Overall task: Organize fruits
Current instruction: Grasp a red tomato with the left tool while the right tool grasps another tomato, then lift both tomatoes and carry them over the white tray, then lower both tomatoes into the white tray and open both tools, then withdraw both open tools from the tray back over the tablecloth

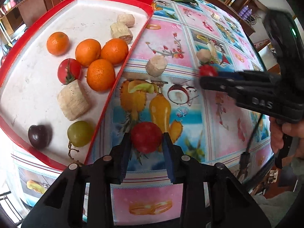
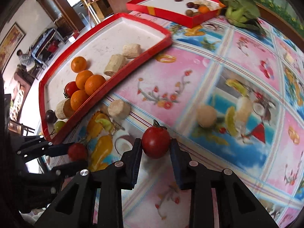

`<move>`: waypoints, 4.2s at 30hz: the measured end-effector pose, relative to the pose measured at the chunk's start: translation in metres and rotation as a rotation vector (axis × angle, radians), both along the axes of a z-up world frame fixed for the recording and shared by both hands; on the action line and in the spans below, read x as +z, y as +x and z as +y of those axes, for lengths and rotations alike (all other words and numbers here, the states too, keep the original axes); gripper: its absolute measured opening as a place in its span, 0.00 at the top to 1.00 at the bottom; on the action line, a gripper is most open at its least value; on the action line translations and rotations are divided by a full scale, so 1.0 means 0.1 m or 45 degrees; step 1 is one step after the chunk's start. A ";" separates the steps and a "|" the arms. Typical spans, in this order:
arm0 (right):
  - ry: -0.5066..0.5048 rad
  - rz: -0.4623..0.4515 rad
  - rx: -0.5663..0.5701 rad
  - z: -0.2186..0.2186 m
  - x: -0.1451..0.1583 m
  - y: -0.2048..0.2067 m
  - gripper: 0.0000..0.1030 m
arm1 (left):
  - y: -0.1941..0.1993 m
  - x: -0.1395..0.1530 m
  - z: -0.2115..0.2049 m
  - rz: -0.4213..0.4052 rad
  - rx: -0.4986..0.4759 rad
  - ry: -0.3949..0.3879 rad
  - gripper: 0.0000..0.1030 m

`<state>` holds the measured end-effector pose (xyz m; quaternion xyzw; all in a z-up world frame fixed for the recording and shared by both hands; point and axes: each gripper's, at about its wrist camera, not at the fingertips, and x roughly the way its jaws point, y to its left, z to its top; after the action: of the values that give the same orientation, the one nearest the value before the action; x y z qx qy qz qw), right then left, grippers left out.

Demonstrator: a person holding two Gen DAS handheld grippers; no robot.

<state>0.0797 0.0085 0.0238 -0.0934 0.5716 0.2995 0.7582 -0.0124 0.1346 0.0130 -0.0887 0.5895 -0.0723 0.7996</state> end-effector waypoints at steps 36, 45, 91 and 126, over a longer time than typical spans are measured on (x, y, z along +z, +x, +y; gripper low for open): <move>0.157 -0.020 0.158 0.95 0.40 -0.24 0.71 | 0.05 0.40 1.29 -0.105 0.259 0.001 0.71; 0.137 -0.033 0.132 1.47 0.33 0.23 0.71 | 0.23 0.28 1.41 -0.088 0.236 -0.013 0.71; 0.149 -0.031 -0.045 0.91 0.35 0.27 0.61 | 0.15 0.32 1.24 -0.086 0.193 0.011 0.52; 0.039 0.000 -0.299 -0.23 -0.01 0.44 0.61 | 0.94 0.04 -0.26 -0.027 -0.123 0.080 0.62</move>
<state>0.1236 -0.0143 0.0232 -0.0141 0.5740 0.2172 0.7894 0.0812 0.1087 0.0167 -0.0341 0.5865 -0.0934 0.8039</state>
